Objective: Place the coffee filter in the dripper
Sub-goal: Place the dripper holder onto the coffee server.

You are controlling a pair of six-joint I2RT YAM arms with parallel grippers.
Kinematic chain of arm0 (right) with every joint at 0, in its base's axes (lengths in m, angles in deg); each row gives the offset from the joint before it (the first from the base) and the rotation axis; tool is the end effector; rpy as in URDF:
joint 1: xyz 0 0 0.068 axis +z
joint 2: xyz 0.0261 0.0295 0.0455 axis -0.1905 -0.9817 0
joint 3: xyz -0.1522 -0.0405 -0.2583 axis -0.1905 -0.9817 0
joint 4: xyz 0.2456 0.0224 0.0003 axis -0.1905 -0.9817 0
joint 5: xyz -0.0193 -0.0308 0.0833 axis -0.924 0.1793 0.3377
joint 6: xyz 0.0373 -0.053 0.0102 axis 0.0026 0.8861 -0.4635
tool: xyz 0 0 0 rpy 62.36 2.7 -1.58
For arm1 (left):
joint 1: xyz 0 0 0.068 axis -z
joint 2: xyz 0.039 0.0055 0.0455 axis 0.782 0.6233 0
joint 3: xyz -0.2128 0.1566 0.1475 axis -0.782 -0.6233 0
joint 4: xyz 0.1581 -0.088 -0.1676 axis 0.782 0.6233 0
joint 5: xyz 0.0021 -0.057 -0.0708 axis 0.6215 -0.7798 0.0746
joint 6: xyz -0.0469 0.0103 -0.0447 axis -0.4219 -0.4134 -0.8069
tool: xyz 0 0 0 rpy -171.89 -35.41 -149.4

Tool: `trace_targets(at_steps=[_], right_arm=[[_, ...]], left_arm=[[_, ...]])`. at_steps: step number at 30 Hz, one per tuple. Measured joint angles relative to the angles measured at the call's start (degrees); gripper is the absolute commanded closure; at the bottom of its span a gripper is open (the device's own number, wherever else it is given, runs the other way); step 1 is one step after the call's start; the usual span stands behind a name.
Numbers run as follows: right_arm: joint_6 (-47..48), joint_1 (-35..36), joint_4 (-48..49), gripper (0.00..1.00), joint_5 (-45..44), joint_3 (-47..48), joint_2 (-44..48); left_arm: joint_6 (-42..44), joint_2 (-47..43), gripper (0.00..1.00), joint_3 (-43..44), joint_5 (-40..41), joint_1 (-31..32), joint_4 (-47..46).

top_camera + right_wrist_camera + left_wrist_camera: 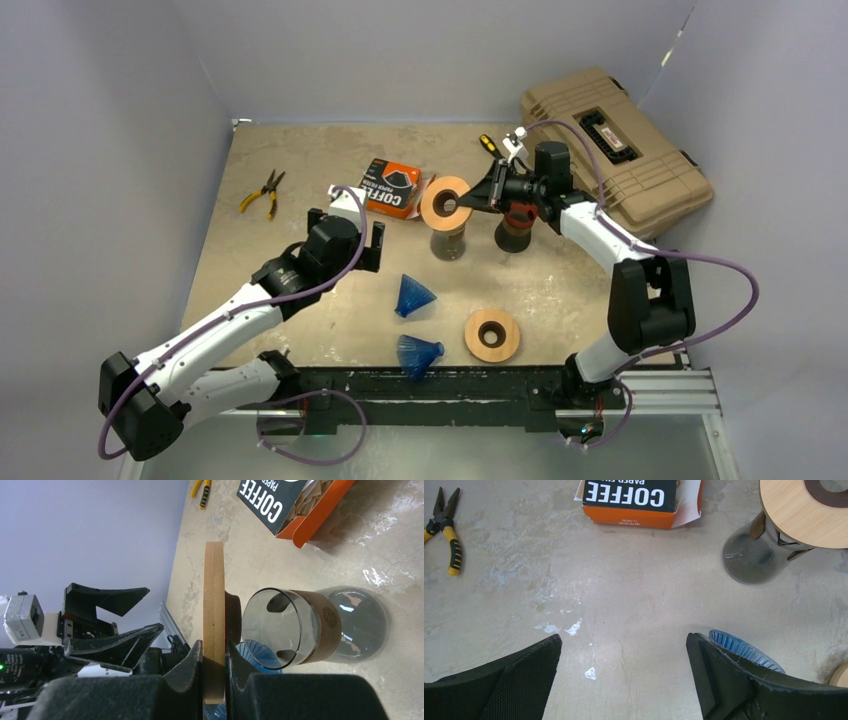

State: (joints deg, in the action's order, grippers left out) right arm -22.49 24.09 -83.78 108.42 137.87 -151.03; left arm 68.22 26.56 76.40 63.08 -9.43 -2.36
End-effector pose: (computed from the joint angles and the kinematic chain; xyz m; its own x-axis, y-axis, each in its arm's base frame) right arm 0.3288 0.1159 0.3057 -0.8580 0.2593 -0.4434 -0.3027 0.4422 0.8443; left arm 0.1598 -0.1122 0.3130 -0.4867 0.0719 -0.8706 0.1732 0.9848 -0.0155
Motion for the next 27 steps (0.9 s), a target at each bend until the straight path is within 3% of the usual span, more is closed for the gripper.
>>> trace_targets(at_steps=[14,19,27], right_arm=[[0.50,-0.07,1.09,0.99,0.76,-1.27,-3.28],[1.22,-0.11,0.28,0.88,0.00,-1.44,-3.28],[2.99,-0.31,-1.05,0.55,-2.54,-1.44,-3.28]], left_arm=[[0.50,0.07,0.05,0.00,-0.04,0.00,-0.02],[0.50,0.11,0.05,0.00,-0.09,0.00,-0.02],[0.50,0.52,0.06,0.00,-0.63,0.00,-0.04]])
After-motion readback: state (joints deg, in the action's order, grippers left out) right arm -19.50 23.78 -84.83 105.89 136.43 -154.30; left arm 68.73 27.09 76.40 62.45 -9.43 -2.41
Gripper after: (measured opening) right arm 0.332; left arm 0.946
